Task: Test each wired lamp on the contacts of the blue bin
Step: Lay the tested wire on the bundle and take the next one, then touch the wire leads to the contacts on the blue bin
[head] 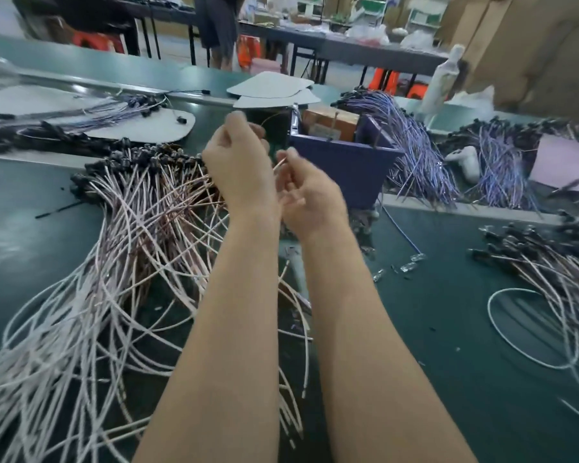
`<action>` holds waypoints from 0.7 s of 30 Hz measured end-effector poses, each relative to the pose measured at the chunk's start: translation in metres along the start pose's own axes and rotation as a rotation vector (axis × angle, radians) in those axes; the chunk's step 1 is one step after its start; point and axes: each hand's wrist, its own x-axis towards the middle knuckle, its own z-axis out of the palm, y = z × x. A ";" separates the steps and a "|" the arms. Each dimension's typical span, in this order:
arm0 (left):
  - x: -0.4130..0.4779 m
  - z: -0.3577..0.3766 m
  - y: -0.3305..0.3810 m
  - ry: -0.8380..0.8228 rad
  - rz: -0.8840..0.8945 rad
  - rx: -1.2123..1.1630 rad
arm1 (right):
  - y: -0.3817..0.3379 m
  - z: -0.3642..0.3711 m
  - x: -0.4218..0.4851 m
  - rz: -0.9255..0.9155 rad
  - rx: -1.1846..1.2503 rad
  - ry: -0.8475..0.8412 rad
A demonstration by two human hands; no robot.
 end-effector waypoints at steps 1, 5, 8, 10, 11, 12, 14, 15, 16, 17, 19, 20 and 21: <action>-0.006 0.006 -0.002 -0.090 0.012 0.046 | -0.014 -0.006 -0.003 -0.017 0.039 -0.030; -0.030 0.037 -0.009 -0.609 -0.020 0.380 | -0.068 -0.033 -0.022 -0.172 0.023 -0.141; -0.045 0.057 -0.016 -0.839 -0.073 0.665 | -0.099 -0.059 -0.037 -0.284 -0.030 -0.175; -0.050 0.068 -0.024 -0.901 -0.138 0.863 | -0.114 -0.075 -0.041 -0.371 0.006 -0.132; -0.052 0.073 -0.031 -0.912 -0.191 0.892 | -0.119 -0.082 -0.041 -0.404 0.037 -0.096; -0.054 0.078 -0.039 -0.896 -0.260 0.861 | -0.122 -0.086 -0.041 -0.421 0.077 -0.050; -0.059 0.085 -0.057 -0.797 -0.417 0.612 | -0.124 -0.094 -0.038 -0.411 0.165 0.072; -0.061 0.086 -0.065 -0.725 -0.474 0.424 | -0.122 -0.098 -0.036 -0.403 0.193 0.138; -0.060 0.086 -0.072 -0.645 -0.497 0.241 | -0.121 -0.101 -0.034 -0.398 0.205 0.202; -0.059 0.085 -0.078 -0.567 -0.491 0.092 | -0.118 -0.105 -0.032 -0.400 0.210 0.258; -0.055 0.080 -0.086 -0.462 -0.460 -0.060 | -0.113 -0.113 -0.026 -0.427 0.213 0.348; -0.054 0.077 -0.089 -0.432 -0.446 -0.067 | -0.112 -0.117 -0.023 -0.449 0.216 0.382; -0.053 0.073 -0.093 -0.410 -0.435 -0.052 | -0.110 -0.121 -0.020 -0.472 0.218 0.409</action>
